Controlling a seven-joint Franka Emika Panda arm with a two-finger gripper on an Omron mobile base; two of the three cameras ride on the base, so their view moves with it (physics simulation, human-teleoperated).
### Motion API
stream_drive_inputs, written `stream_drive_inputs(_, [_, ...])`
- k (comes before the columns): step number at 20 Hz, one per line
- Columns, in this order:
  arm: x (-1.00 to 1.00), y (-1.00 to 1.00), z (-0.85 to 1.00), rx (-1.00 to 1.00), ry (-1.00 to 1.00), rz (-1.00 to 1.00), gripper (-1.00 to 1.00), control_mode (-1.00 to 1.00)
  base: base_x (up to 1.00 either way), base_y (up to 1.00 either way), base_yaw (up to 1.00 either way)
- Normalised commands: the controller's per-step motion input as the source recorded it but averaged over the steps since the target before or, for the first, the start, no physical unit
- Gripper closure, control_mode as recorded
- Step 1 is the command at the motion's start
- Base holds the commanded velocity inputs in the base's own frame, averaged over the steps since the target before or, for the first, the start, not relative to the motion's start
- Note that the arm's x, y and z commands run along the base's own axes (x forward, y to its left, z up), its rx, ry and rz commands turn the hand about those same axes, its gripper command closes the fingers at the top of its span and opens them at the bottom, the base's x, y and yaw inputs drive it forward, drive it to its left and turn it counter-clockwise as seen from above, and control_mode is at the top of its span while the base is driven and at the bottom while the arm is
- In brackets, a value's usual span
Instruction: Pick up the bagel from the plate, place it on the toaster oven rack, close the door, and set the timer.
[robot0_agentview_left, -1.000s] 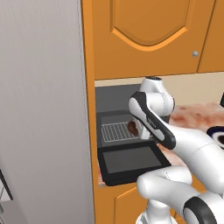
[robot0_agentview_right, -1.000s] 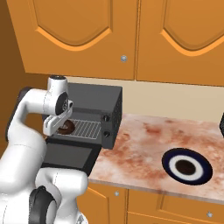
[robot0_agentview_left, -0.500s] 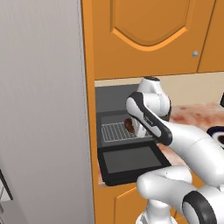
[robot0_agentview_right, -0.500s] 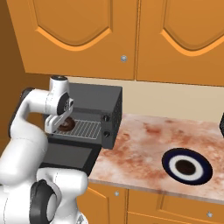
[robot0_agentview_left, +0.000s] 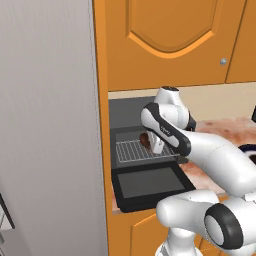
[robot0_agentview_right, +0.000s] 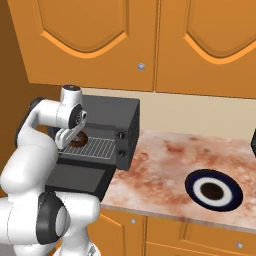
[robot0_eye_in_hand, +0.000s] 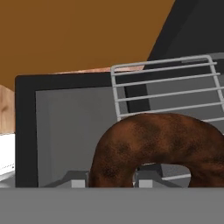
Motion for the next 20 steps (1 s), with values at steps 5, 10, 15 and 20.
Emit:
stream_drive_inputs(5, [0.10,0.00,-0.21,0.00,0.00,0.00,1.00,-1.00,0.00,0.00,0.00])
stream_drive_inputs(10, [0.16,0.00,-0.20,0.01,0.00,0.00,1.00,-1.00,0.00,0.00,0.00])
stream_drive_inputs(15, [0.26,0.00,-0.21,0.01,0.00,-0.01,1.00,-1.00,0.00,0.00,0.00])
stream_drive_inputs(20, [0.16,0.00,-0.29,0.03,0.00,-0.02,1.00,-1.00,0.00,0.00,0.00])
